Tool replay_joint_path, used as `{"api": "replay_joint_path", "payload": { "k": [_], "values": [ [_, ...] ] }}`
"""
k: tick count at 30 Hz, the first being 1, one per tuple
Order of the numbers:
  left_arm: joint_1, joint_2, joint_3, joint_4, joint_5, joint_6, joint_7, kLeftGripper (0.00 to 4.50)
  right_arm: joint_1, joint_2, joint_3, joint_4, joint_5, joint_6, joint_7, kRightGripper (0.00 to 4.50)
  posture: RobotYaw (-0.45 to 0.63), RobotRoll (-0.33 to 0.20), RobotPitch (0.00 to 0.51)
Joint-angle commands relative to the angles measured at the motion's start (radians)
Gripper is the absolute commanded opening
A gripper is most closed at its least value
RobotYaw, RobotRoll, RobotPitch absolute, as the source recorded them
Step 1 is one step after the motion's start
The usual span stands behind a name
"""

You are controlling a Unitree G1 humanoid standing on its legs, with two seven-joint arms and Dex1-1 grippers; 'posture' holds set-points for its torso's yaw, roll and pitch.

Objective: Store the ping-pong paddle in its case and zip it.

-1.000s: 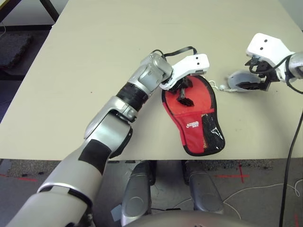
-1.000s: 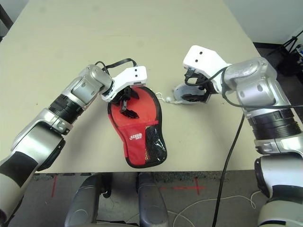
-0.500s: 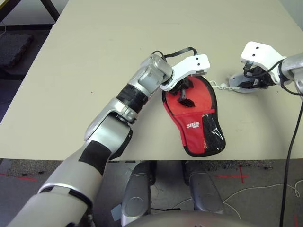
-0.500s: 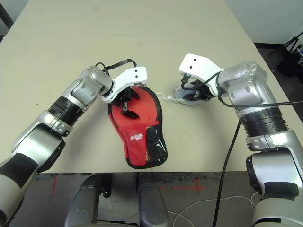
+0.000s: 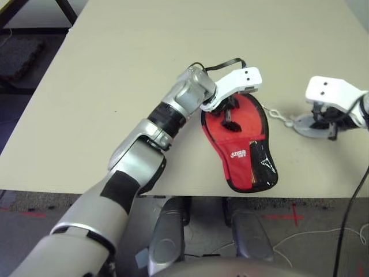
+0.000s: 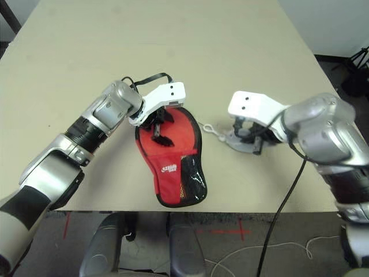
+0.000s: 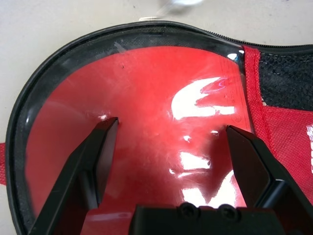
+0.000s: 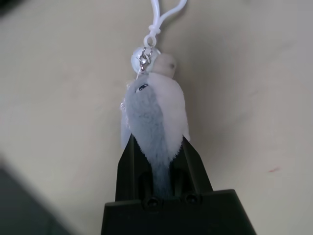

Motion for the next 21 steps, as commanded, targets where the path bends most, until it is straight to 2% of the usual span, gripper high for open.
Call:
{"api": "replay_joint_path", "payload": {
  "k": [1,8,15,21],
  "values": [
    [0.051,-0.004,-0.059,0.054,0.024,0.020,-0.024,4.50,0.115,-0.058,-0.081,-0.118,0.088,0.088,0.015,0.15,-0.11,0.000,0.295],
    [0.058,-0.006,-0.060,0.063,0.028,0.009,-0.024,4.50,0.421,-0.140,-0.286,-0.317,0.212,0.189,0.020,0.14,-0.13,0.000,0.300],
    [0.054,-0.010,-0.055,0.074,0.030,0.002,-0.022,4.50,0.720,-0.139,-0.472,-0.462,0.256,0.231,0.026,0.13,-0.14,0.000,0.301],
    [0.057,-0.011,-0.056,0.072,0.030,0.002,-0.022,4.50,0.801,-0.134,-0.531,-0.464,0.258,0.200,0.009,0.13,-0.14,0.000,0.296]
  ]
}}
